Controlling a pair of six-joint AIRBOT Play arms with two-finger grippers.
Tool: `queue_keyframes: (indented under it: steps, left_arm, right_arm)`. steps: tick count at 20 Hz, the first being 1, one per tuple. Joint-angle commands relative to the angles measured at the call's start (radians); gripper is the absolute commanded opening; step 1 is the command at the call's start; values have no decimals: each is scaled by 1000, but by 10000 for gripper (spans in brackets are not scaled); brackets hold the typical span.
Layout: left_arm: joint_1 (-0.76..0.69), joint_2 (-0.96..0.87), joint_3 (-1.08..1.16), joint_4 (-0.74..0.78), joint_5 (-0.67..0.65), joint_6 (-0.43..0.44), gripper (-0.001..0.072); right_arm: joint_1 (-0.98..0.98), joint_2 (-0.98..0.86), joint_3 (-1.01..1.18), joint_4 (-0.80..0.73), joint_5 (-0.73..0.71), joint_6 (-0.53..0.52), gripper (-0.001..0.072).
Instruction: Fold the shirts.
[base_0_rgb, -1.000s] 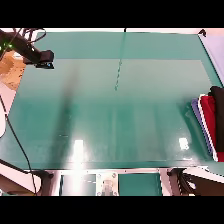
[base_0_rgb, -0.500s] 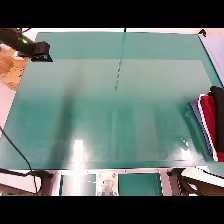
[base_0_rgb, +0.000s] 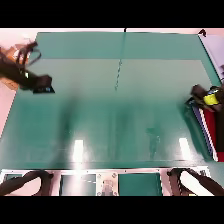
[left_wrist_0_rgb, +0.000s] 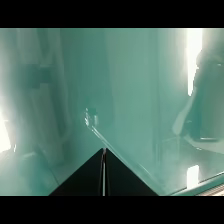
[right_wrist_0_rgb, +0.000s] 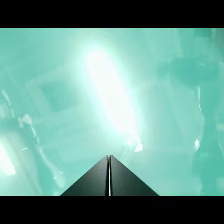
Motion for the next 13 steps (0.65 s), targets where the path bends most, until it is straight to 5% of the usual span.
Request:
queue_keyframes:
  steps: [1,13]
  left_arm:
    - [0,132,-235,-8,87,23,21]
    - [0,136,-241,-8,76,45,22]
  right_arm:
    - [138,60,-126,52,-126,-13,20]
    - [177,60,-126,58,-126,-19,21]
